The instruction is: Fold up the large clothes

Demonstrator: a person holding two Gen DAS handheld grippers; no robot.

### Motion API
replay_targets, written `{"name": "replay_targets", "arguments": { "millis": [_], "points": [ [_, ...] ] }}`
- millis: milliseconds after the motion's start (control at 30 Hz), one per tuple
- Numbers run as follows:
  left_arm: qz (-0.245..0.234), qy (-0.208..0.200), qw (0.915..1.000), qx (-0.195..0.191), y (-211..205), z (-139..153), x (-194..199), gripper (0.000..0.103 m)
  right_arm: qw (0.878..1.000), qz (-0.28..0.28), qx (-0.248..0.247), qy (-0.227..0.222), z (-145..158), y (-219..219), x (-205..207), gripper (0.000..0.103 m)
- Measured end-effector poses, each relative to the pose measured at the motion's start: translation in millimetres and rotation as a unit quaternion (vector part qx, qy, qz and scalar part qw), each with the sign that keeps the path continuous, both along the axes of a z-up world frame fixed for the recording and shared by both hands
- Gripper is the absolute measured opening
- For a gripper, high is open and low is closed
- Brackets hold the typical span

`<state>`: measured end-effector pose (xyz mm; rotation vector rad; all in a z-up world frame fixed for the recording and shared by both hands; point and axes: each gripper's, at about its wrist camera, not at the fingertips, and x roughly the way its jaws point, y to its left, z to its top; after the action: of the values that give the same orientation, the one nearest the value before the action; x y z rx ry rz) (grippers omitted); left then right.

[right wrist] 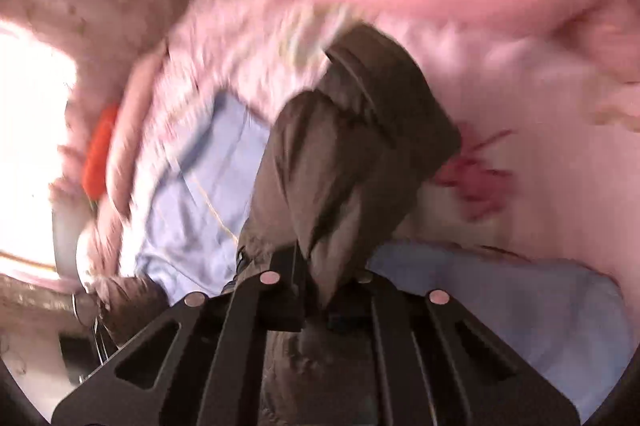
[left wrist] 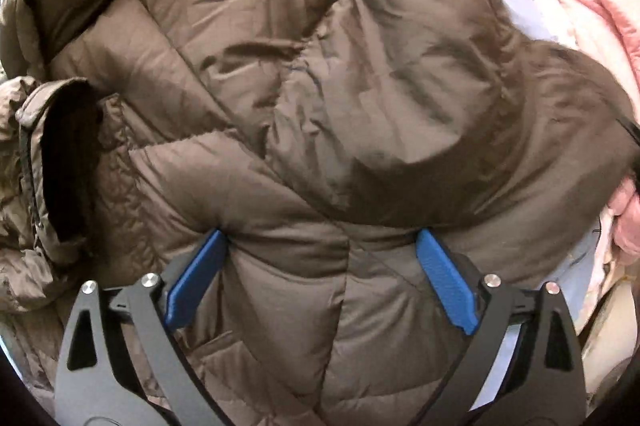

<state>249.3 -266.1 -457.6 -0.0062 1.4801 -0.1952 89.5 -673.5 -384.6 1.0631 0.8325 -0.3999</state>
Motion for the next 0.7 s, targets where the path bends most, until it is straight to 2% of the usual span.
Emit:
{"name": "replay_targets", "arguments": {
  "millis": [67,100,167,267,333,400,433,467,500,533,567,667,700],
  "points": [
    [-0.009,0.004,0.9997,0.020,-12.5,-8.0,1.4,0.101,0.999,0.005,-0.013,0.031,-16.0,-3.6,-11.8,0.007],
    [-0.016,0.007,0.9993,0.032,-22.3,-13.1,3.2,0.101,0.998,0.005,-0.003,0.056,-35.5,-9.2,-13.6,0.007],
    [-0.029,0.008,0.9985,0.046,-33.3,-21.1,5.3,0.101,0.996,-0.008,0.034,0.076,-66.6,-21.5,-13.1,0.007],
    [-0.034,0.008,0.9989,0.032,-34.4,-19.6,3.5,0.101,0.994,-0.054,0.085,0.052,-76.0,-28.5,-18.0,0.009],
    [-0.031,0.005,0.9993,0.020,-25.6,-7.1,0.7,0.101,0.994,-0.061,0.083,0.038,-68.0,-24.3,-16.7,0.010],
    [-0.019,-0.016,0.9997,0.002,-23.1,9.3,-2.9,0.101,0.998,-0.040,0.047,0.018,-40.5,-17.4,-9.7,0.010],
    [-0.030,-0.043,0.9986,-0.006,-28.8,16.7,-5.5,0.101,0.999,-0.032,0.034,0.009,-30.5,-16.1,-5.6,0.009],
    [-0.053,-0.050,0.9973,0.012,-36.9,11.9,-6.8,0.101,0.999,-0.025,0.025,-0.008,-13.4,-11.1,-3.9,0.009],
    [-0.071,-0.030,0.9965,0.030,-43.8,-0.4,-6.9,0.101,0.999,-0.022,0.025,-0.031,2.5,-6.1,-2.6,0.009],
    [-0.081,0.016,0.9957,0.042,-48.0,-23.0,-6.5,0.101,0.998,-0.012,0.033,-0.056,13.0,-2.7,0.9,0.009],
    [-0.070,0.020,0.9968,0.035,-44.8,-24.4,-6.3,0.101,0.997,-0.003,0.038,-0.074,27.0,5.7,3.2,0.009],
    [-0.029,-0.008,0.9984,-0.048,-20.3,12.4,-10.8,0.099,0.989,0.059,0.025,-0.134,84.5,41.4,15.2,0.009],
    [-0.023,-0.025,0.9981,-0.051,-10.4,26.5,-17.1,0.100,0.984,0.088,0.020,-0.153,104.3,60.6,24.3,0.009]
  ]
}}
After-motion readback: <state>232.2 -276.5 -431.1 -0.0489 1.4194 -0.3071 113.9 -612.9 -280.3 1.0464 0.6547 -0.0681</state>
